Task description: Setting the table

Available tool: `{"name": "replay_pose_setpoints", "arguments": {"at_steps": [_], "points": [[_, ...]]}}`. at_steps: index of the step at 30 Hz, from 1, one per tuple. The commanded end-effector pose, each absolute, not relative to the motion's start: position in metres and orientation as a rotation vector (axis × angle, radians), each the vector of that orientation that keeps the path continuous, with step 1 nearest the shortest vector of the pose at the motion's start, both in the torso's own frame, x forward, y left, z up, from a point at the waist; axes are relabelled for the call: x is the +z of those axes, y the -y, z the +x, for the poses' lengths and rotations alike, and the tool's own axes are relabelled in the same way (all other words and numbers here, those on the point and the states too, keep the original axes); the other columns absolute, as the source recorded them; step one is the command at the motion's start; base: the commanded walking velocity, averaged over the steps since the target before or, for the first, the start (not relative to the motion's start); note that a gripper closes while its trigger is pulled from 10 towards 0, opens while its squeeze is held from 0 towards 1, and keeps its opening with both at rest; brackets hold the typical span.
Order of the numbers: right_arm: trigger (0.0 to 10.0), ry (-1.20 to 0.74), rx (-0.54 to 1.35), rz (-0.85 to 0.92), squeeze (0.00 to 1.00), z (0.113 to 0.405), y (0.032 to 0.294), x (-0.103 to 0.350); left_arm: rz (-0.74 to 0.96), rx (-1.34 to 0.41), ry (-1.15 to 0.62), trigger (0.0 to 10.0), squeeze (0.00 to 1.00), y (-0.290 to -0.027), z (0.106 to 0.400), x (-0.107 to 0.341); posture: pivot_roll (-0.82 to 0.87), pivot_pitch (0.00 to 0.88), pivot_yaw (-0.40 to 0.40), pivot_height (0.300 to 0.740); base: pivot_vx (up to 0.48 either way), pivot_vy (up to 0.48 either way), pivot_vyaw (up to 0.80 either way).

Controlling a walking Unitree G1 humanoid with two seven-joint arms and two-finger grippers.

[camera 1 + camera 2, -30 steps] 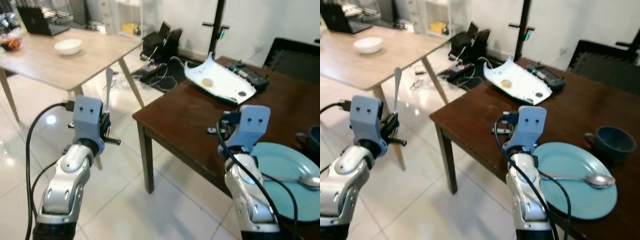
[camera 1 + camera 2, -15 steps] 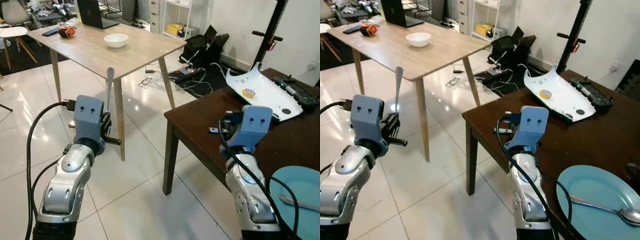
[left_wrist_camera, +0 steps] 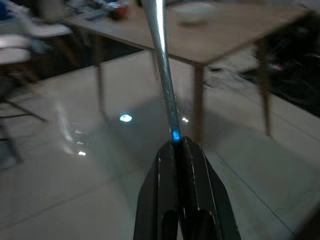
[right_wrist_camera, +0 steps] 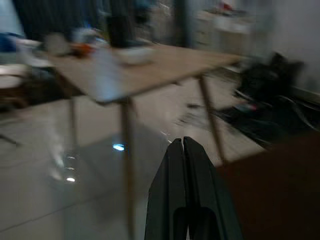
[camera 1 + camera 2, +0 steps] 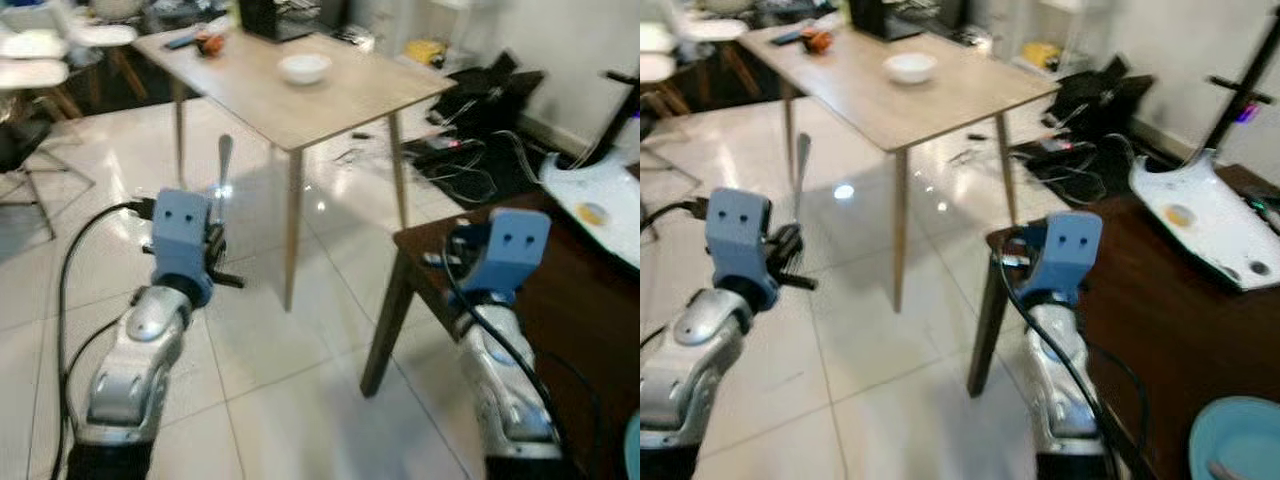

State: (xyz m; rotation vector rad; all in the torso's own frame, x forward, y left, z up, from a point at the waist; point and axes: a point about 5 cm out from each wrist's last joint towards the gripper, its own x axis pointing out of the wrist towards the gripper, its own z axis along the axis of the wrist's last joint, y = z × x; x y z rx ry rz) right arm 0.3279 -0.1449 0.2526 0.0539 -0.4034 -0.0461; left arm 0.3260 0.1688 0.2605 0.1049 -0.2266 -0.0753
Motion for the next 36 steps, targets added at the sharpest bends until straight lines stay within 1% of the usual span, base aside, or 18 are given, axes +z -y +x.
{"name": "replay_pose_setpoints", "arguments": {"at_steps": [1, 23, 36], "points": [[10.0, 0.378, -0.067, 0.058, 0.00, 0.3271, 0.1507, 0.2454, 0.109, -0.081, 0.205, 10.0, 0.00, -0.1664, 0.3249, 0.2537, 0.00, 0.131, 0.044, 0.740, 0.000, 0.000, 0.80], [10.0, 0.378, -0.071, 0.059, 0.00, 0.3269, 0.1523, 0.2453, 0.110, -0.082, 0.206, 10.0, 0.00, -0.1664, 0.3253, 0.2539, 0.00, 0.131, 0.042, 0.740, 0.000, 0.000, 0.79], [10.0, 0.380, -0.068, 0.080, 0.00, 0.3268, 0.1520, 0.2456, 0.104, -0.095, 0.223, 10.0, 0.00, -0.1651, 0.3243, 0.2553, 0.00, 0.132, 0.040, 0.740, 0.000, 0.000, 0.00]]}}
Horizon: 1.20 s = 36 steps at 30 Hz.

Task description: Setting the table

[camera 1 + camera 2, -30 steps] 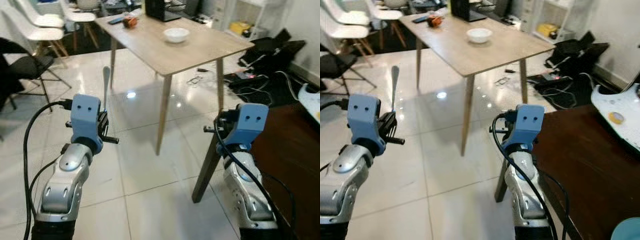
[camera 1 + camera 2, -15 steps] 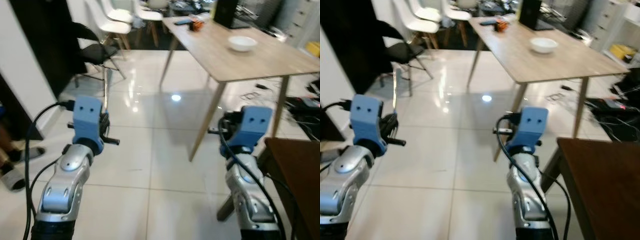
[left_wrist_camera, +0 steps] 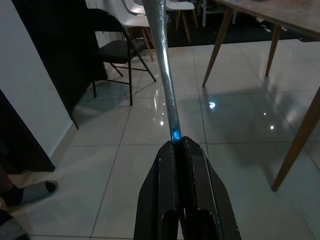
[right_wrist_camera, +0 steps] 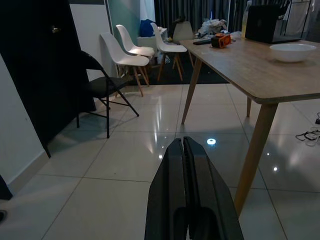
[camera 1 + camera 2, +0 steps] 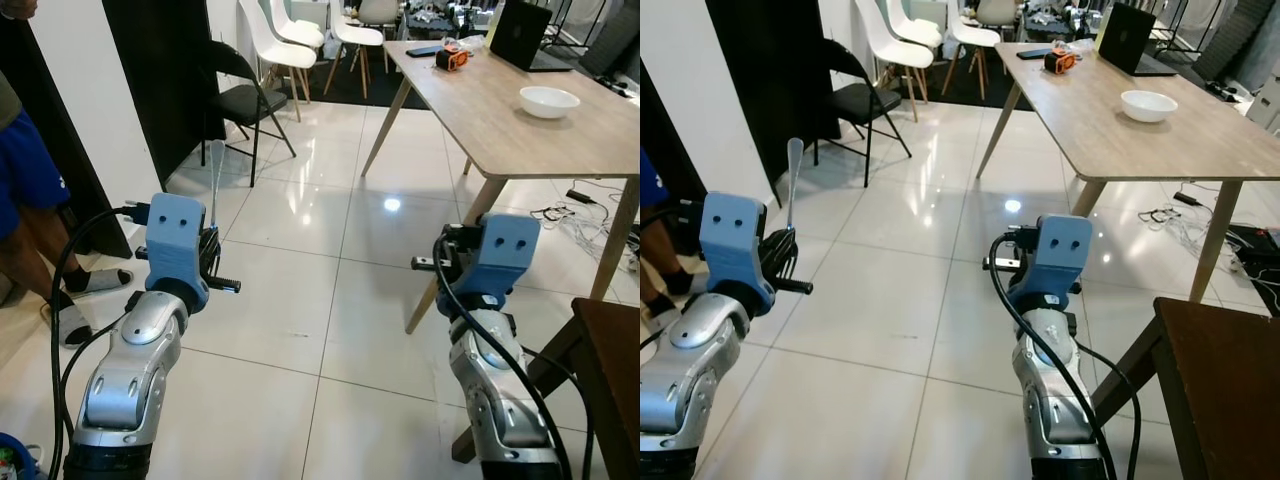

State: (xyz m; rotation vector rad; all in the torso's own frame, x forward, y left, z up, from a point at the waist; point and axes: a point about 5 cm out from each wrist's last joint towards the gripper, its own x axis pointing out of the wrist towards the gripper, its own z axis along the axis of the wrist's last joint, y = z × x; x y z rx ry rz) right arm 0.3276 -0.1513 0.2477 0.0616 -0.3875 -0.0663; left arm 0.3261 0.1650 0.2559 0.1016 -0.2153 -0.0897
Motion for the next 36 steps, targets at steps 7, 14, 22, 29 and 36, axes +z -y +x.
{"name": "replay_pose_setpoints", "arguments": {"at_steps": [7, 14, 22, 29, 36], "points": [[10.0, 0.380, -0.065, 0.077, 0.00, 0.3268, 0.1512, 0.2453, 0.115, -0.082, 0.221, 10.0, 0.00, -0.1676, 0.3255, 0.2554, 0.00, 0.132, 0.040, 0.740, 0.409, 0.000, 0.00], [10.0, 0.377, -0.063, 0.074, 0.00, 0.3268, 0.1510, 0.2450, 0.115, -0.075, 0.217, 10.0, 0.00, -0.1685, 0.3255, 0.2553, 0.00, 0.138, 0.038, 0.740, 0.441, 0.000, 0.00], [10.0, 0.372, -0.063, 0.072, 0.00, 0.3272, 0.1508, 0.2443, 0.115, -0.073, 0.215, 10.0, 0.00, -0.1686, 0.3255, 0.2548, 0.00, 0.142, 0.038, 0.740, 0.439, 0.000, 0.00], [10.0, 0.369, -0.062, 0.071, 0.00, 0.3277, 0.1506, 0.2436, 0.116, -0.071, 0.215, 10.0, 0.00, -0.1692, 0.3255, 0.2549, 0.00, 0.141, 0.037, 0.740, 0.439, 0.000, 0.00], [10.0, 0.368, -0.064, 0.074, 0.00, 0.3282, 0.1504, 0.2433, 0.117, -0.071, 0.216, 10.0, 0.00, -0.1696, 0.3258, 0.2555, 0.01, 0.139, 0.039, 0.740, 0.437, 0.000, 0.00]]}}
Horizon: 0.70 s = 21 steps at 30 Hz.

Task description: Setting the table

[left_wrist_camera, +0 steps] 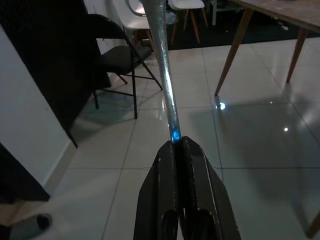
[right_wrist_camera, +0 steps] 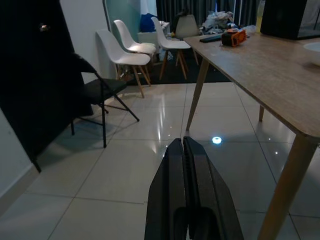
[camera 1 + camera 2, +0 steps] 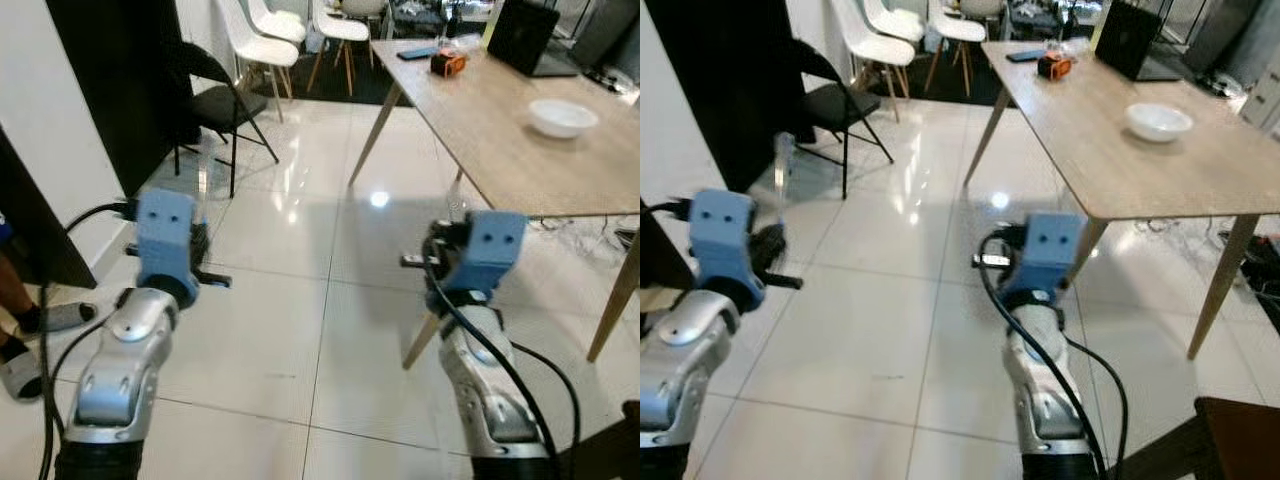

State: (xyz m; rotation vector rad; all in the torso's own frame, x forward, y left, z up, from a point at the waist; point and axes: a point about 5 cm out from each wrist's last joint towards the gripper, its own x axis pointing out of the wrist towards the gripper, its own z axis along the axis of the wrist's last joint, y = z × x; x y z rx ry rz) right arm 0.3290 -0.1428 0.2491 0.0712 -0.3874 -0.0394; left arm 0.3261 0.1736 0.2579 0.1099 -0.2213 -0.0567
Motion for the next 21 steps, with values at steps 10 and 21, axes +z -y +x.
{"name": "replay_pose_setpoints", "arguments": {"at_steps": [10, 21], "points": [[10.0, 0.368, -0.066, 0.078, 0.00, 0.3282, 0.1500, 0.2431, 0.119, -0.070, 0.219, 10.0, 0.00, -0.1702, 0.3261, 0.2565, 0.01, 0.137, 0.041, 0.740, 0.436, 0.000, 0.00], [10.0, 0.368, -0.062, 0.076, 0.00, 0.3284, 0.1497, 0.2428, 0.119, -0.069, 0.220, 10.0, 0.00, -0.1707, 0.3265, 0.2568, 0.01, 0.135, 0.041, 0.740, 0.435, 0.000, 0.00]]}}
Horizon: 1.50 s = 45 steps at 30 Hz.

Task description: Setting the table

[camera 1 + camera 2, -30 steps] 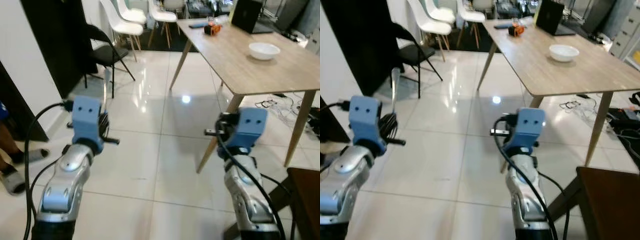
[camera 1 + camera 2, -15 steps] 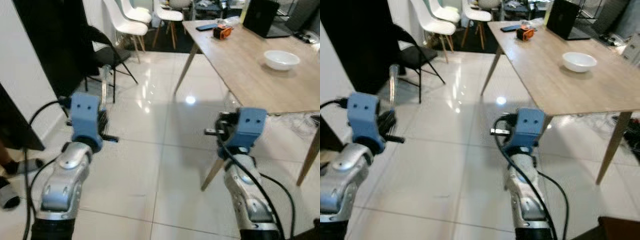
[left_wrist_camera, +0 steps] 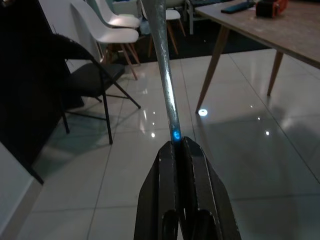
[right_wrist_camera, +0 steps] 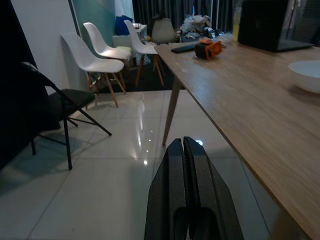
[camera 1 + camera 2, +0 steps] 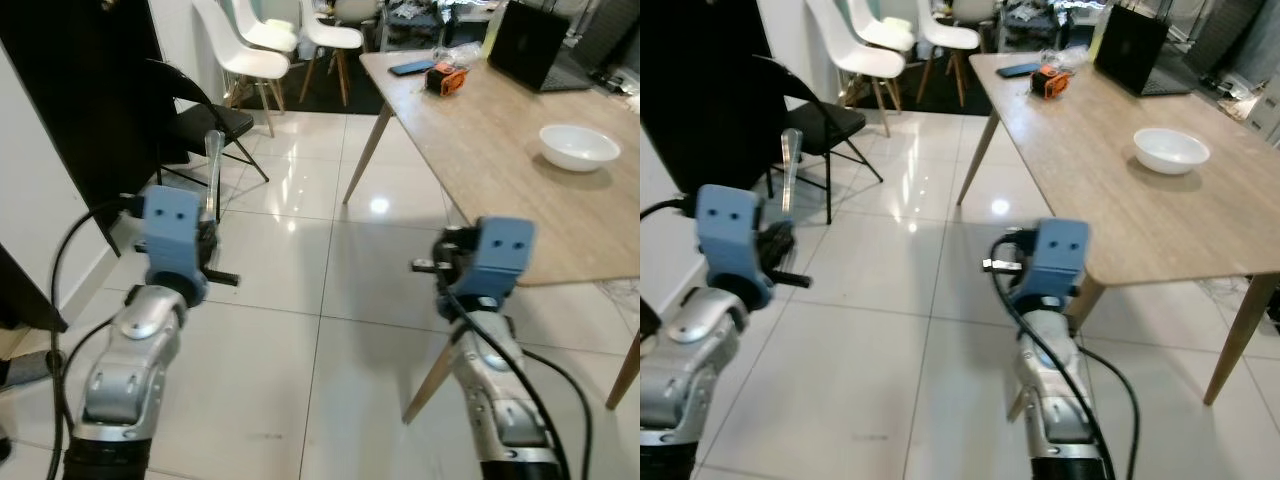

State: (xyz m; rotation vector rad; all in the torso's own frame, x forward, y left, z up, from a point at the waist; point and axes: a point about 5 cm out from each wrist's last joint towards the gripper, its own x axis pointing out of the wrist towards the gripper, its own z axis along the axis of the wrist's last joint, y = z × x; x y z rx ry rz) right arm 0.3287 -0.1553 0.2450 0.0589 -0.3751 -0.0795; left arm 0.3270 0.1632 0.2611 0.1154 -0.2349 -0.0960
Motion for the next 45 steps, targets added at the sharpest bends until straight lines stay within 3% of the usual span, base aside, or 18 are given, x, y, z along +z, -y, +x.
{"name": "replay_pose_setpoints", "arguments": {"at_steps": [1, 17, 23, 31, 45], "points": [[10.0, 0.368, -0.061, 0.075, 0.00, 0.328, 0.150, 0.243, 0.119, -0.069, 0.220, 10.0, 0.00, -0.171, 0.327, 0.257, 0.01, 0.135, 0.041, 0.740, 0.435, 0.000, 0.00], [10.0, 0.349, -0.054, 0.049, 0.00, 0.327, 0.148, 0.230, 0.114, -0.078, 0.213, 10.0, 0.00, -0.173, 0.320, 0.245, 0.02, 0.117, 0.035, 0.740, 0.435, 0.000, 0.00], [10.0, 0.277, -0.101, -0.095, 0.00, 0.307, 0.164, 0.184, 0.138, -0.084, 0.188, 10.0, 0.00, -0.171, 0.305, 0.222, 0.04, 0.095, 0.010, 0.740, 0.434, 0.000, 0.00], [10.0, 0.264, -0.135, -0.165, 0.00, 0.296, 0.175, 0.168, 0.145, -0.111, 0.162, 10.0, 0.00, -0.168, 0.297, 0.204, 0.02, 0.054, 0.014, 0.740, 0.432, 0.000, 0.00], [10.0, 0.331, -0.120, -0.111, 0.00, 0.307, 0.161, 0.181, 0.145, -0.155, 0.165, 10.0, 0.00, -0.159, 0.291, 0.198, 0.06, 0.008, 0.032, 0.740, 0.433, 0.000, 0.00]]}}
